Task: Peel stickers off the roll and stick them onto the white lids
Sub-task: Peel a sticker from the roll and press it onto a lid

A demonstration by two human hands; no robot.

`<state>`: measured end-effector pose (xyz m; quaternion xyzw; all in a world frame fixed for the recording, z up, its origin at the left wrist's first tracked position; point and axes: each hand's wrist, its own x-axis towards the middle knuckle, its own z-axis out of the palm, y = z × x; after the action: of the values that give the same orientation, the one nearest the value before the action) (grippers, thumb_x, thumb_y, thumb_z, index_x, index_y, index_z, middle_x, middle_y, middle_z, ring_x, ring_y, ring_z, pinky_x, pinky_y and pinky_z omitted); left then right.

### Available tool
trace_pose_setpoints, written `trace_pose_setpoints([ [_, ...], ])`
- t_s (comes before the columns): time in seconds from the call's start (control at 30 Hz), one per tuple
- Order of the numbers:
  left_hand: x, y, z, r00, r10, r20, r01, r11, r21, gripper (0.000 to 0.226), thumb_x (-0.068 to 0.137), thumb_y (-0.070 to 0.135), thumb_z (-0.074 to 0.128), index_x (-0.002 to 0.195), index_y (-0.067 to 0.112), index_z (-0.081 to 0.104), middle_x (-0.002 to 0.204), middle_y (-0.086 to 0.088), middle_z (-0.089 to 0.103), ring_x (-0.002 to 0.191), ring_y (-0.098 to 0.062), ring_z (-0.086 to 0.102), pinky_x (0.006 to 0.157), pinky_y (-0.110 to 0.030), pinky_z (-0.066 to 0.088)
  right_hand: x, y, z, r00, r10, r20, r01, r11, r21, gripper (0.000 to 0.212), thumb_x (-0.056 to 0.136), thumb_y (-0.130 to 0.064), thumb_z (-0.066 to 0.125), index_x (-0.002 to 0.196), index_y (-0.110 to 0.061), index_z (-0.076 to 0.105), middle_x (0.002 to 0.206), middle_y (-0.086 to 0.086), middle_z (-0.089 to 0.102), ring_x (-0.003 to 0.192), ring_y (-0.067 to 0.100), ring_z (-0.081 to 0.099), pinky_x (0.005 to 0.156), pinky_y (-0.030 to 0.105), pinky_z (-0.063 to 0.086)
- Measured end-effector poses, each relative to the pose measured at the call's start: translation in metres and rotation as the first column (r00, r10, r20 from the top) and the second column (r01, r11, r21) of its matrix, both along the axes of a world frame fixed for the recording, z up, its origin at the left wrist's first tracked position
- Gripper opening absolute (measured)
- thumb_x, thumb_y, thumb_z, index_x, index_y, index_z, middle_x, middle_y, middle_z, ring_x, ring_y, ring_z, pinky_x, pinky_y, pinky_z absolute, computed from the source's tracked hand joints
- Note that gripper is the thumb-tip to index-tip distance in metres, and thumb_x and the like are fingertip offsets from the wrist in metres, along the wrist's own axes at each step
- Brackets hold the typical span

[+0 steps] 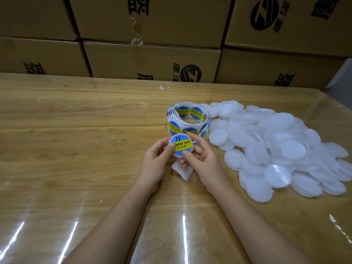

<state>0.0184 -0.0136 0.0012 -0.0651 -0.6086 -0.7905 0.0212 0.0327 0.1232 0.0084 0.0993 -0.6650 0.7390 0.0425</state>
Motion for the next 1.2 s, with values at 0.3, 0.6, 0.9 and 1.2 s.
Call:
trace_pose_setpoints([
  [0.3, 0.0002, 0.0037, 0.0009, 0.995, 0.082, -0.052, -0.086, 0.993, -0.082, 0.015, 0.095, 0.013, 0.05, 0.088, 0.011, 0.064, 0.073, 0.008, 0.069, 0.07, -0.002, 0.06, 0.064, -0.015, 0.048, 0.0013, -0.0008, 0.0005, 0.999, 0.032, -0.009, -0.032, 0.999, 0.02, 0.025, 0.09, 0.005, 0.057, 0.103, -0.015, 0.049, 0.074, 0.002, 0.069, 0.054, 0.013, 0.061, 0.057, 0.023, 0.052],
  [0.6, 0.0017, 0.0045, 0.0016, 0.993, 0.09, -0.073, -0.099, 0.988, -0.119, 0.019, 0.095, 0.015, 0.05, 0.083, 0.012, 0.064, 0.076, 0.001, 0.065, 0.073, -0.012, 0.057, 0.067, -0.026, 0.046, 0.0004, -0.0002, -0.0016, 0.999, 0.034, 0.0, -0.034, 0.999, 0.007, 0.011, 0.095, -0.005, 0.052, 0.099, -0.015, 0.049, 0.058, 0.004, 0.066, 0.046, 0.015, 0.062, 0.045, 0.022, 0.049],
  [0.9, 0.0051, 0.0064, 0.0021, 0.997, 0.004, -0.078, -0.021, 0.976, -0.217, 0.012, 0.087, 0.011, 0.062, 0.095, 0.019, 0.06, 0.075, -0.008, 0.061, 0.059, -0.006, 0.056, 0.055, -0.028, 0.047, -0.0031, 0.0015, -0.0029, 0.996, -0.077, 0.037, 0.077, 0.997, -0.021, 0.008, 0.097, -0.016, 0.051, 0.09, -0.013, 0.05, 0.05, 0.004, 0.061, 0.035, 0.016, 0.055, 0.035, 0.021, 0.044],
  [1.2, 0.0048, 0.0017, 0.0034, 0.99, 0.077, -0.12, -0.098, 0.979, -0.179, 0.027, 0.087, 0.006, 0.063, 0.103, 0.027, 0.064, 0.097, 0.005, 0.071, 0.089, -0.009, 0.064, 0.083, -0.028, 0.05, -0.0021, -0.0003, -0.0058, 0.998, 0.065, 0.019, -0.066, 0.996, 0.055, 0.038, 0.092, 0.003, 0.055, 0.119, -0.024, 0.054, 0.083, -0.003, 0.071, 0.059, 0.011, 0.06, 0.06, 0.022, 0.05],
])
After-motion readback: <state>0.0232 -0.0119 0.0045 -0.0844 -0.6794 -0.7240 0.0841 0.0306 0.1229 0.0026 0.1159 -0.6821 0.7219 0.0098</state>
